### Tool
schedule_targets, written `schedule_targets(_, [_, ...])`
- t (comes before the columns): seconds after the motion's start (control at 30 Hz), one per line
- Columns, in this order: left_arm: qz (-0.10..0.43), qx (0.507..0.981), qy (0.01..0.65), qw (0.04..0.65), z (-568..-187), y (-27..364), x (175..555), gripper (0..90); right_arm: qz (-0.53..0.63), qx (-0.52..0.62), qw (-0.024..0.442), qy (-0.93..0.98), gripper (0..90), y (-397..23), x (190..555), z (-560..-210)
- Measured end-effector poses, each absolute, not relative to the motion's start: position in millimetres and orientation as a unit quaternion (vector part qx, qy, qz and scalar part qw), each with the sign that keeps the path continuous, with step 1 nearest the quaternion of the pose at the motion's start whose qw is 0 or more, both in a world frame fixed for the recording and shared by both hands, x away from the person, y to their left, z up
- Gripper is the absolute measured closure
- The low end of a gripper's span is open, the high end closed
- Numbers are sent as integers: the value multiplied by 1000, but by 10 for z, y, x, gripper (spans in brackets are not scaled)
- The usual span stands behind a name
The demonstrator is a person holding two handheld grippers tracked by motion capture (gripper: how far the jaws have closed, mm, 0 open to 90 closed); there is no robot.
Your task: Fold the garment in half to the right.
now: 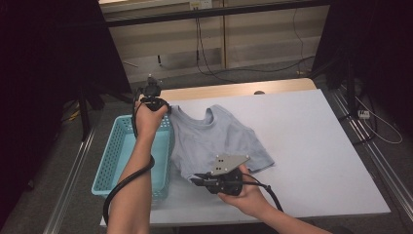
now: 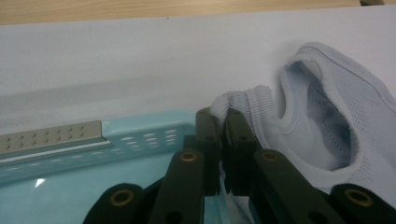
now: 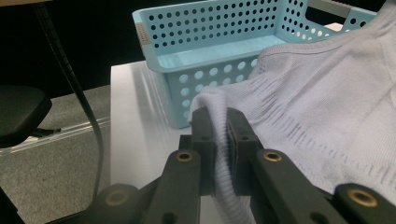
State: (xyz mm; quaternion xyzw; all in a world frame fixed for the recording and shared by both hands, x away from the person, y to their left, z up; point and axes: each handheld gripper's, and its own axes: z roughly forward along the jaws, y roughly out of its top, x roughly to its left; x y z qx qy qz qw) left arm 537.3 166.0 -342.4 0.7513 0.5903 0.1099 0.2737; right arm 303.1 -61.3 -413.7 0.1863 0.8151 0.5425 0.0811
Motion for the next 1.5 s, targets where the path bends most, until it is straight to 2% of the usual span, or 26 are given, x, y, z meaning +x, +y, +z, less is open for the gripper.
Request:
schedule_targets(0.9, [113,746,600,268,-3444,1642,5426,863,550,195,83,808,846,-633,3030,-4129])
schedule_targets(1.5, [110,754,592,265,-3519,1365,5575,863,561,247,104,783,849,-954,3074,-4097])
